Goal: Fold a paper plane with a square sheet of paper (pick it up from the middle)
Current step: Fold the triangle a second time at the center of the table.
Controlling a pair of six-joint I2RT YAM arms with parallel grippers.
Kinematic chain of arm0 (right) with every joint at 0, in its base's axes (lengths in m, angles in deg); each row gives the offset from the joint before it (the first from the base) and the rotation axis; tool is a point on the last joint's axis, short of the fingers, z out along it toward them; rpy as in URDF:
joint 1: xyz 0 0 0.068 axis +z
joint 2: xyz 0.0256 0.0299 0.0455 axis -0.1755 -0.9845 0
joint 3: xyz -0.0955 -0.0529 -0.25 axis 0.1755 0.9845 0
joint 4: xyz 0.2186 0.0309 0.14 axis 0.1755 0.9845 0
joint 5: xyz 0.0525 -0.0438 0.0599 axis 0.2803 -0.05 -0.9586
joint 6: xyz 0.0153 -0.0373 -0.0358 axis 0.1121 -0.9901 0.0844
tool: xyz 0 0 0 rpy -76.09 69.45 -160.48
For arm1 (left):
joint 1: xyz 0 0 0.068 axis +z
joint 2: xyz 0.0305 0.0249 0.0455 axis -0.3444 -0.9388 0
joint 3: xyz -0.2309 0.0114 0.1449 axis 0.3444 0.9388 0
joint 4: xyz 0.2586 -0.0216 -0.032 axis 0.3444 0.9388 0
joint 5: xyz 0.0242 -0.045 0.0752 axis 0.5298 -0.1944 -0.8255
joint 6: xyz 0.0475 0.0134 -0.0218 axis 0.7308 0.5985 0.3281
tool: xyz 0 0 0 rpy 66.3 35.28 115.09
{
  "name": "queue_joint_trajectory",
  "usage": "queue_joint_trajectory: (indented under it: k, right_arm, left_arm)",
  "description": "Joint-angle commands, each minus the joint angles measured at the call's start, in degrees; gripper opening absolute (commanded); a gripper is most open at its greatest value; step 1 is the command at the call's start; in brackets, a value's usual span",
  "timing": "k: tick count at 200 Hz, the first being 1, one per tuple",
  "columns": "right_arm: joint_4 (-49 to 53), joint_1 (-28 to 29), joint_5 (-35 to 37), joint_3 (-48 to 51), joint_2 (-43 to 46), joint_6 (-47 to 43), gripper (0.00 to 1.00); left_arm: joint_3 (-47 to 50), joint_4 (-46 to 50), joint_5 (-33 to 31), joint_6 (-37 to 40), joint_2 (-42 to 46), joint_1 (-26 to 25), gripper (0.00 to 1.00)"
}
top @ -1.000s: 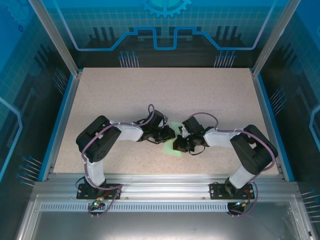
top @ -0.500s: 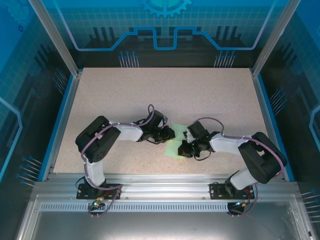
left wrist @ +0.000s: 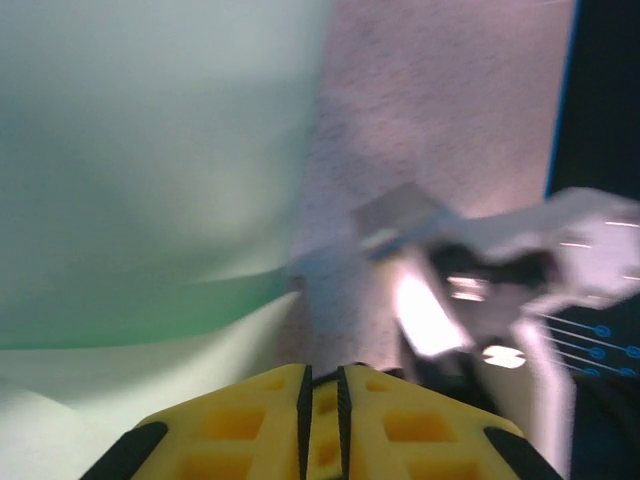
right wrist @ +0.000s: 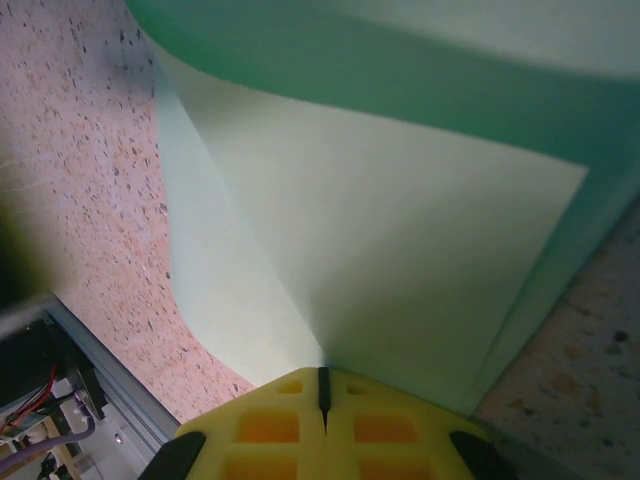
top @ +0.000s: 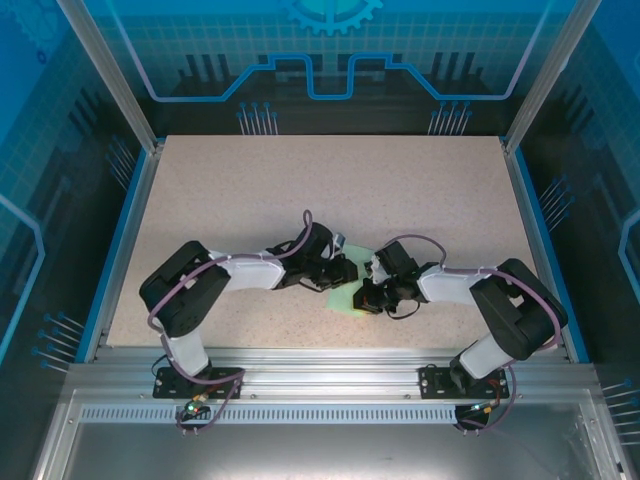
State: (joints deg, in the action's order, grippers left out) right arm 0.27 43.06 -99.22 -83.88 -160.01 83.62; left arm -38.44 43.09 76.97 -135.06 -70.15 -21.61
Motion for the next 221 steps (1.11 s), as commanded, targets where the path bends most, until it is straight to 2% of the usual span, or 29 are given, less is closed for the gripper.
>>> queue_joint_trajectory:
  k: [1, 59, 100, 143, 221]
  right_arm:
    - [1.48, -0.61, 2.82, 1.17, 0.46, -0.27, 0.05]
    - [3.13, -0.52, 3.20, -1.44, 6.01, 0.15, 0.14]
    - [5.22, -0.43, 4.62, -5.39, 0.57, -0.91, 0.12]
    - [4.65, -0.63, 5.64, -2.86, -3.28, -0.83, 0.11]
    - [11.63, -0.34, 3.62, 2.15, 7.05, -2.83, 0.17]
  left_arm:
    - [1.70, 0.14, 0.01, -1.68, -4.32, 0.09, 0.16]
    - [3.72, -2.01, -0.64, -2.41, -7.25, 0.06, 0.14]
    - [2.63, -1.98, -0.40, -2.32, -7.13, 0.05, 0.14]
    - [2.68, -1.56, -0.95, -2.31, -6.95, 0.07, 0.14]
    - [1.63, 0.10, -2.09, -2.26, -8.01, 0.01, 0.12]
